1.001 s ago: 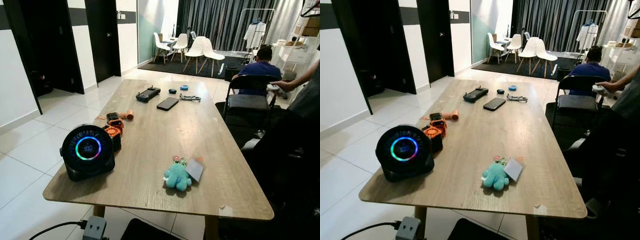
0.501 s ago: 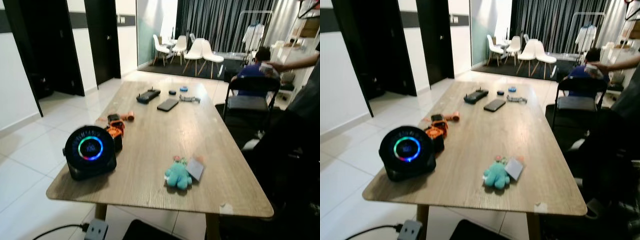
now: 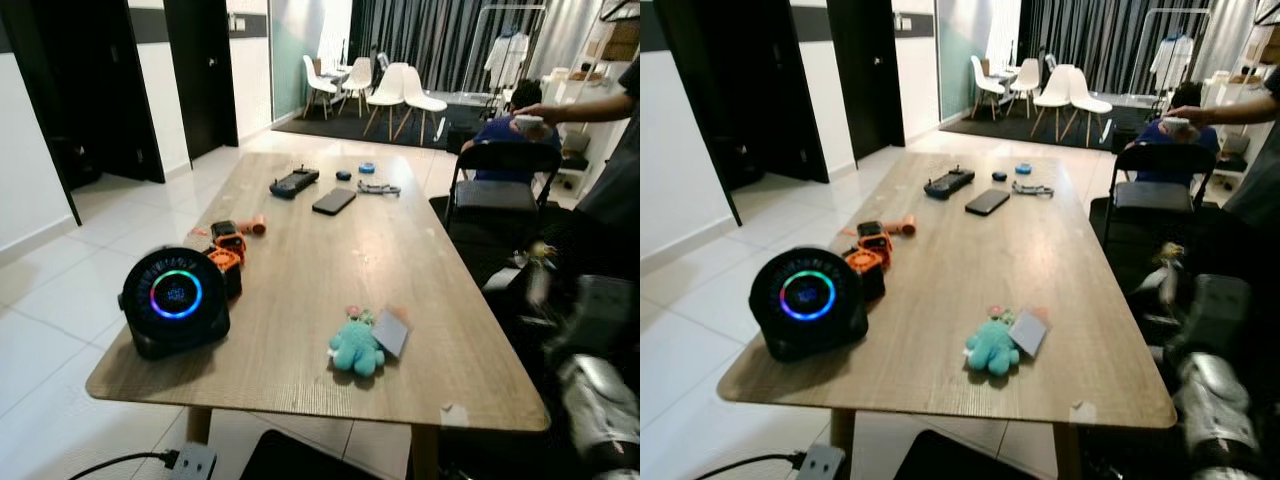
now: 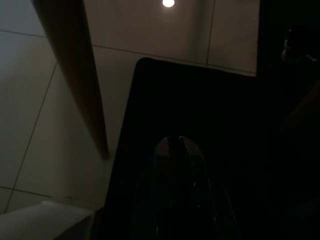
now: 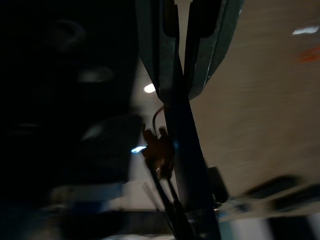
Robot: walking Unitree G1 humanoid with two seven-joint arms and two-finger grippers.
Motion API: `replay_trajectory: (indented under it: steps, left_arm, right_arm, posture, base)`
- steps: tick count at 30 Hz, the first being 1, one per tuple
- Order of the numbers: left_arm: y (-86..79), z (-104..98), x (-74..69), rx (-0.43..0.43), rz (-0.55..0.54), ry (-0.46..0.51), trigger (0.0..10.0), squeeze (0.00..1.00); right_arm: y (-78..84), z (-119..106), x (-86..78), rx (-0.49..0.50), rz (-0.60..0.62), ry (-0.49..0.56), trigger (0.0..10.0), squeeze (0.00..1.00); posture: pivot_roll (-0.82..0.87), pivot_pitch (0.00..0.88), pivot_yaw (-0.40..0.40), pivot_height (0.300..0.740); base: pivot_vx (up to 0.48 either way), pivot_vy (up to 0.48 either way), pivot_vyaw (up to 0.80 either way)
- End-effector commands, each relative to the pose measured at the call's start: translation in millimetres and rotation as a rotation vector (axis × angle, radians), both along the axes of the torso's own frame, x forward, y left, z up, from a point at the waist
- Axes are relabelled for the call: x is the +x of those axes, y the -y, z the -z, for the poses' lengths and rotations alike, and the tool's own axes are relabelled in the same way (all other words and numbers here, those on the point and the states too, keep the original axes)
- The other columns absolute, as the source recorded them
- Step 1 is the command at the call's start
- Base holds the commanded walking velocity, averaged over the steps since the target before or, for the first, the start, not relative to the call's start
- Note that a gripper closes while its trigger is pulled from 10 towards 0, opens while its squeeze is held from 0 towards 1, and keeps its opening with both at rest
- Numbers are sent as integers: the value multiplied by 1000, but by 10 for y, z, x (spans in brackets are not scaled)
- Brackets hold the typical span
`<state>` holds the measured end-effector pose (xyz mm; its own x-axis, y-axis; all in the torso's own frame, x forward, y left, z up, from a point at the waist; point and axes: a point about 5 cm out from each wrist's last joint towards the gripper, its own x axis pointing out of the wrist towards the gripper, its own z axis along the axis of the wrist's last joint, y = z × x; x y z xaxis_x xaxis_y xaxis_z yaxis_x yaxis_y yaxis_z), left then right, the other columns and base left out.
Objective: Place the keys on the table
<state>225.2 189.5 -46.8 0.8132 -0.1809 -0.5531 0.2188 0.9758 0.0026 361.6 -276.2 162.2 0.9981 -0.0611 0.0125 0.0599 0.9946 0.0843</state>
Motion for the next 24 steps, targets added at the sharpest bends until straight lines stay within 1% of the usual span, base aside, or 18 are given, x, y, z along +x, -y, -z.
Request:
replay_trajectory:
  steps: [1,2,3,4,5,7,8,10,12,14,16,17,18,21,23,24]
  left_arm:
    - [-72,41,-61,17,-18,-33,10000,0]
    - [-80,41,-62,17,-24,-33,10000,0]
    - [-80,41,-62,17,-24,-33,10000,0]
    - [-87,41,-63,17,-29,-34,10000,0]
    - [-87,41,-63,17,-29,-34,10000,0]
    - [-99,44,-68,18,-34,-36,10000,0]
    - [-99,44,-68,18,-34,-36,10000,0]
    - [-108,46,-73,16,-39,-38,10000,0]
    - [-113,48,-76,16,-41,-40,10000,0]
    - [-115,49,-77,16,-41,-41,10000,0]
    - [-117,52,-80,14,-42,-44,10000,0]
    - [-117,52,-80,14,-42,-44,10000,0]
    - [-118,53,-81,11,-43,-46,10000,0]
    - [-117,53,-79,5,-50,-45,10000,0]
    - [-117,53,-79,4,-52,-45,10000,0]
    - [-116,52,-74,-2,-61,-45,10000,0]
  right_arm:
    - [-219,75,69,-2,-113,-63,10000,0]
    - [-343,74,112,0,-169,-75,10000,0]
    - [-343,74,112,0,-169,-75,10000,0]
    - [-453,79,141,3,-222,-87,10000,0]
    - [-453,79,141,3,-222,-87,10000,0]
    - [-616,108,165,-2,-313,-111,10000,0]
    - [-616,108,165,-2,-313,-111,10000,0]
    - [-784,165,155,-18,-419,-142,10000,0]
    - [-877,194,136,-25,-479,-152,10000,0]
    - [-906,200,131,-26,-499,-153,10000,0]
    - [-1076,195,81,-18,-621,-126,10000,0]
    - [-1076,195,81,-18,-621,-126,10000,0]
    - [-1194,173,42,-11,-709,-98,10000,0]
    - [-1267,134,23,-4,-763,-71,10000,0]
    - [-1274,127,21,-2,-771,-68,10000,0]
    - [-1289,63,45,-11,-769,-38,10000,0]
  posture:
    - [30,29,-9,740]
    - [32,28,-11,740]
    - [32,28,-11,740]
    - [32,27,-11,740]
    - [32,27,-11,740]
    - [32,25,-13,740]
    - [32,25,-13,740]
    - [30,26,-13,740]
    - [28,26,-11,740]
    - [28,26,-11,740]
    - [24,28,-8,740]
    - [24,28,-8,740]
    - [24,28,-6,740]
    - [24,29,-6,740]
    - [24,29,-6,740]
    - [23,29,-4,740]
  base:
    - [0,0,0]
    - [0,0,0]
    - [0,0,0]
    - [0,0,0]
    - [0,0,0]
    - [0,0,0]
    - [0,0,0]
    - [0,0,0]
    - [0,0,0]
    - [0,0,0]
    - [0,0,0]
    - [0,0,0]
    - [0,0,0]
    - [0,0,0]
    - [0,0,0]
    - [0,0,0]
